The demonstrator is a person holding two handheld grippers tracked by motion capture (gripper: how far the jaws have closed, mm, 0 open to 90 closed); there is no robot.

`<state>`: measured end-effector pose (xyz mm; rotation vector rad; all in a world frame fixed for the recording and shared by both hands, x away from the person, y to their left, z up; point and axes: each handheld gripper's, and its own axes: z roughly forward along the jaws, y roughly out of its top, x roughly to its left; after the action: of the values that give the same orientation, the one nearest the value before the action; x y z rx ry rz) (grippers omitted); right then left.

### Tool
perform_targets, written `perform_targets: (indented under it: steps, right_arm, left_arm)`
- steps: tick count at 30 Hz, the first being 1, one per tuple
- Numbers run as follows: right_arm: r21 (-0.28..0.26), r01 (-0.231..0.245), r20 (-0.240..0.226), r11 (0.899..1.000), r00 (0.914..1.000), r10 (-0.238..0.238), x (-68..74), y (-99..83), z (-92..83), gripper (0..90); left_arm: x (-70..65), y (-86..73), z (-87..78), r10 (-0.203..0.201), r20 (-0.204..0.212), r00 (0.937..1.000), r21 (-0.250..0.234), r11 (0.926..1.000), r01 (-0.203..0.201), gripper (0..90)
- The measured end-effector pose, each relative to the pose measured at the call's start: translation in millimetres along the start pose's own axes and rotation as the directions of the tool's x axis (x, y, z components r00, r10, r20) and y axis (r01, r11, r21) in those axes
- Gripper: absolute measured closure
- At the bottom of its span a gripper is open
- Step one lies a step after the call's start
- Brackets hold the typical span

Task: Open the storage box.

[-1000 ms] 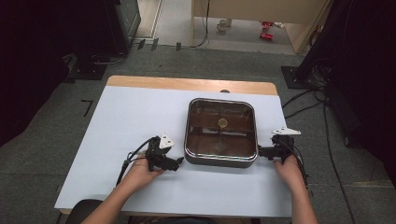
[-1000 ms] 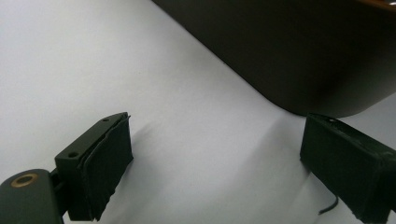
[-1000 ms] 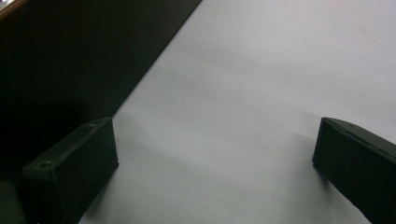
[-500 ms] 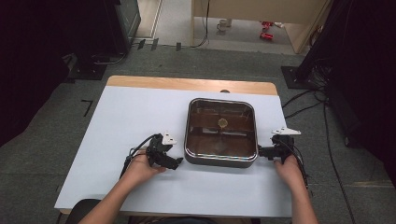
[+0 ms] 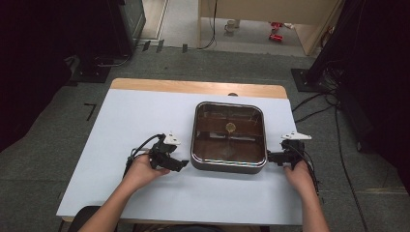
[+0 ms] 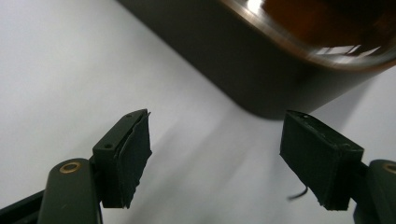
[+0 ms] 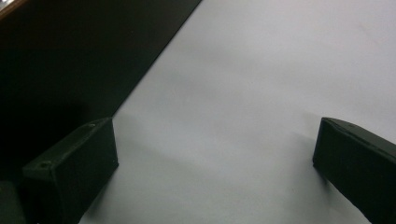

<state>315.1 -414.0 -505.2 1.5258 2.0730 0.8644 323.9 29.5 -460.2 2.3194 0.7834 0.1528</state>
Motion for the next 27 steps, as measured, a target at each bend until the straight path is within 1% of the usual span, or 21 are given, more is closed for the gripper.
perform_targets:
  steps: [3,5,7,9,11,13,16,19,25,27]
  right_arm:
    - [0.000,0.000,0.000,1.000,1.0000,0.000,0.1,0.0,0.0,0.0]
    - [0.000,-0.001,0.000,1.000,1.0000,0.001,0.2,0.0,-0.1,0.0]
    - [0.000,0.001,0.001,1.000,1.0000,-0.001,0.0,0.0,0.0,0.0]
    - [0.000,0.000,0.001,1.000,1.0000,0.000,0.0,0.0,0.0,0.0]
    - [0.000,0.000,0.001,1.000,1.0000,0.000,0.0,0.0,0.0,0.0]
    - [0.000,0.000,0.000,1.000,1.0000,0.000,-0.1,0.0,0.0,0.0]
    - [0.000,0.000,0.000,1.000,1.0000,0.000,-0.1,0.0,0.0,0.0]
    - [0.000,0.001,0.001,1.000,1.0000,-0.001,0.1,0.0,0.0,0.0]
    - [-0.001,0.002,0.002,1.000,1.0000,-0.002,0.2,-0.1,-0.1,0.0]
    - [-0.002,0.003,0.002,1.000,1.0000,-0.003,0.4,-0.1,-0.2,0.0]
  left_arm:
    - [1.5,7.7,-9.1,-0.016,0.038,0.9992,-0.038,0.9991,0.017,25.7]
    - [1.1,13.1,-13.8,-0.011,0.035,0.9993,-0.061,0.9980,0.013,26.0]
    - [-0.9,19.1,-17.2,0.010,0.029,0.9995,-0.079,0.9968,-0.008,26.3]
    - [-2.9,25.3,-19.5,0.031,0.021,0.9993,-0.086,0.9958,-0.029,27.5]
    - [-4.1,31.1,-20.4,0.038,0.022,0.9990,-0.101,0.9942,-0.036,29.4]
    - [-5.3,36.2,-19.5,0.038,0.027,0.9989,-0.104,0.9940,-0.035,29.6]
    - [-7.2,41.7,-16.9,0.058,0.026,0.9980,-0.100,0.9935,-0.055,29.6]
    - [-8.8,46.7,-13.8,0.063,0.027,0.9976,-0.106,0.9926,-0.060,29.8]
    - [-10.2,59.0,-6.1,0.089,0.024,0.9957,-0.110,0.9902,-0.086,30.4]
    - [-10.1,62.6,-3.5,0.091,0.027,0.9955,-0.117,0.9893,-0.087,30.7]
